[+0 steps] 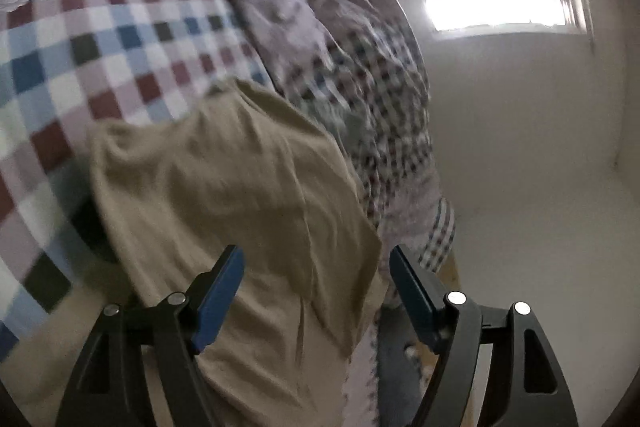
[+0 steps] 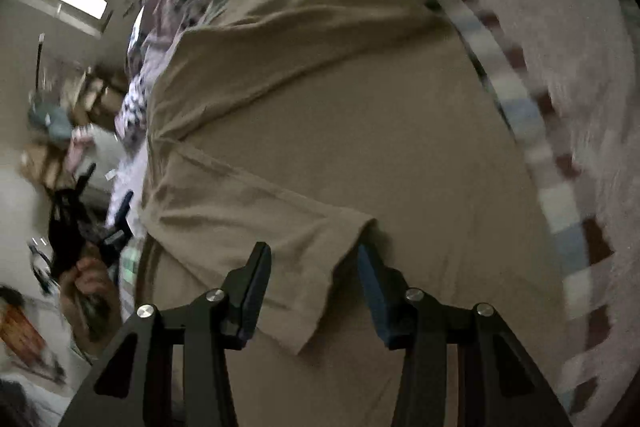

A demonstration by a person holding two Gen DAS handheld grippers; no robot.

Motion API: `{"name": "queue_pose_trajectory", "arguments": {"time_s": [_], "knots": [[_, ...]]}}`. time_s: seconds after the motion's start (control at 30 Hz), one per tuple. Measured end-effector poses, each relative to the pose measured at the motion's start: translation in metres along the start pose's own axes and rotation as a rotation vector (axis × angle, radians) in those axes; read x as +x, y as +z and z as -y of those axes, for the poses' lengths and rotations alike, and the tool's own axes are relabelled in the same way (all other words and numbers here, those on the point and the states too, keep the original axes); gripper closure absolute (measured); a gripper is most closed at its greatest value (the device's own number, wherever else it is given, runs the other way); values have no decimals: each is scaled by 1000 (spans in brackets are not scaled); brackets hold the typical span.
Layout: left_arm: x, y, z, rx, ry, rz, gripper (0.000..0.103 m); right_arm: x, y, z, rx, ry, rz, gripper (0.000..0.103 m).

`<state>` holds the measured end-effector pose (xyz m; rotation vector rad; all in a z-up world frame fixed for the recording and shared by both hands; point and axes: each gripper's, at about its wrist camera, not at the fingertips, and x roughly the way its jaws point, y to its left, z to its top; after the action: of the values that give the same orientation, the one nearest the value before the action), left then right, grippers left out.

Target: Fold clothes

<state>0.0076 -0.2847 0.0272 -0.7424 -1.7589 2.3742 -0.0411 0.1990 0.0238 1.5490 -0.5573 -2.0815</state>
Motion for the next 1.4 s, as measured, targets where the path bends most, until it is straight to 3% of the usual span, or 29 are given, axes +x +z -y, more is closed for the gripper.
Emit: {"name": "queue_pose_trajectory", "arguments": {"time_s": [0.23, 0.5, 0.53, 0.57, 0.63, 0.9, 1.07, 1.4], "knots": [[18, -17, 9, 39, 12, -48, 25, 23, 12, 4, -24, -32, -7, 54], [24, -25, 7, 47, 26, -61, 25, 34, 8, -15, -170, -108, -8, 55], [25, -25, 7, 46, 27, -61, 25, 35, 6, -16, -186, -117, -7, 61], [25, -25, 6, 46, 27, -61, 25, 35, 5, -18, -202, -127, -8, 78], [24, -24, 5, 41, 29, -59, 25, 39, 4, -24, -246, -168, -13, 97], [19, -21, 1, 25, 32, -44, 25, 11, 23, -59, -376, -234, 51, 99], [7, -10, -1, 13, 19, -7, 25, -24, 59, -102, -473, -256, 131, 99], [-24, 24, -10, -24, -33, 59, 25, -87, 108, -273, -753, -285, 293, 100]]}}
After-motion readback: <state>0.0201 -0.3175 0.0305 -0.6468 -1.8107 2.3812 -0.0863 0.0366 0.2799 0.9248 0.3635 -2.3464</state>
